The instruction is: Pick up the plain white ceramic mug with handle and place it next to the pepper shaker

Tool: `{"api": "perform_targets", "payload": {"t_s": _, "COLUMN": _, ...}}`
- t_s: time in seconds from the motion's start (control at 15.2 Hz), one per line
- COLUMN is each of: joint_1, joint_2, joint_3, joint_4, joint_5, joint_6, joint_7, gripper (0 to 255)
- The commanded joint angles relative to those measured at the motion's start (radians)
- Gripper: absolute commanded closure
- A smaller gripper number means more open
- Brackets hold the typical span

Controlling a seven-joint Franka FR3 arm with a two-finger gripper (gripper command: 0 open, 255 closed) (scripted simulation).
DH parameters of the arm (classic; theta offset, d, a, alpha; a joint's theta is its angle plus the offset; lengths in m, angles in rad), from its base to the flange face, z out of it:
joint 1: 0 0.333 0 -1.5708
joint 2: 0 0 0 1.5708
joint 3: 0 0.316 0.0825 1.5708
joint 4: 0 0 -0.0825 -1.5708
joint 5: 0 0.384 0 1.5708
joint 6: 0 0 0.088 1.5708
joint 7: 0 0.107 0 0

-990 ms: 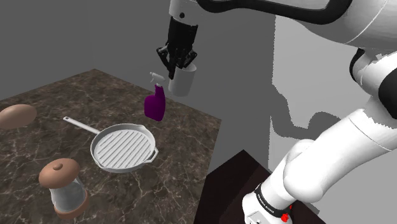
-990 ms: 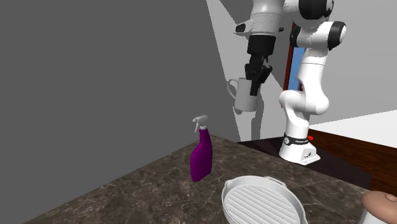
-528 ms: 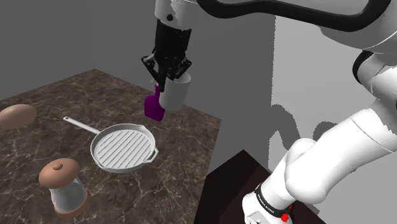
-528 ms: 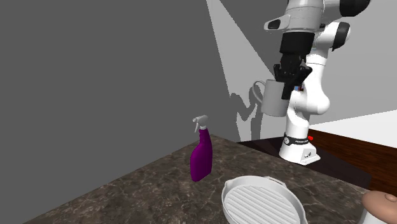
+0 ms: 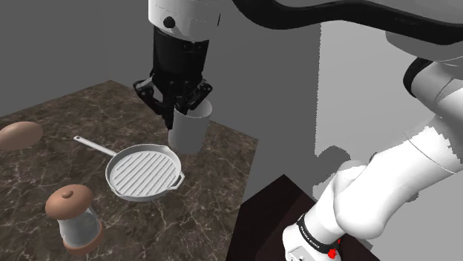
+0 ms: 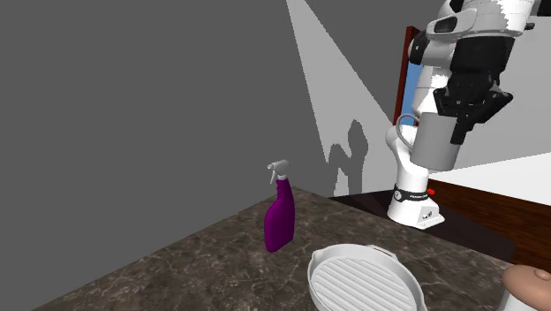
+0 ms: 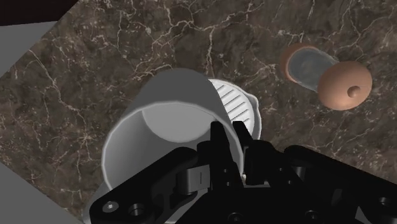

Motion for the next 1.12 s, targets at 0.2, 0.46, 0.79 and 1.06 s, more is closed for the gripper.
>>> {"api": "perform_targets", "payload": {"t_s": 0.2, "joint_1": 0.052, "joint_2": 0.081, "joint_3": 0.093, "joint_4": 0.079, "joint_5": -0.037, "joint_6": -0.016, "joint_7": 0.152, "gripper": 255}}
{"api": "perform_targets", "payload": {"t_s": 0.46, "joint_1": 0.104, "joint_2": 0.169, "joint_3": 0.164, "joint_4": 0.164, "joint_5": -0.09, "joint_6": -0.041, "joint_7": 0.279, "gripper": 255}}
{"api": "perform_targets", "payload": {"t_s": 0.79, "joint_1": 0.208, "joint_2": 0.321, "joint_3": 0.238, "joint_4": 0.309, "joint_5": -0.195, "joint_6": -0.091, "joint_7": 0.447, "gripper": 255}}
{"api": "perform_targets", "payload": {"t_s": 1.06, "joint_1": 0.339, "joint_2": 0.468, "joint_3": 0.265, "joint_4": 0.466, "joint_5": -0.301, "joint_6": -0.155, "joint_7": 0.572, "gripper": 255}}
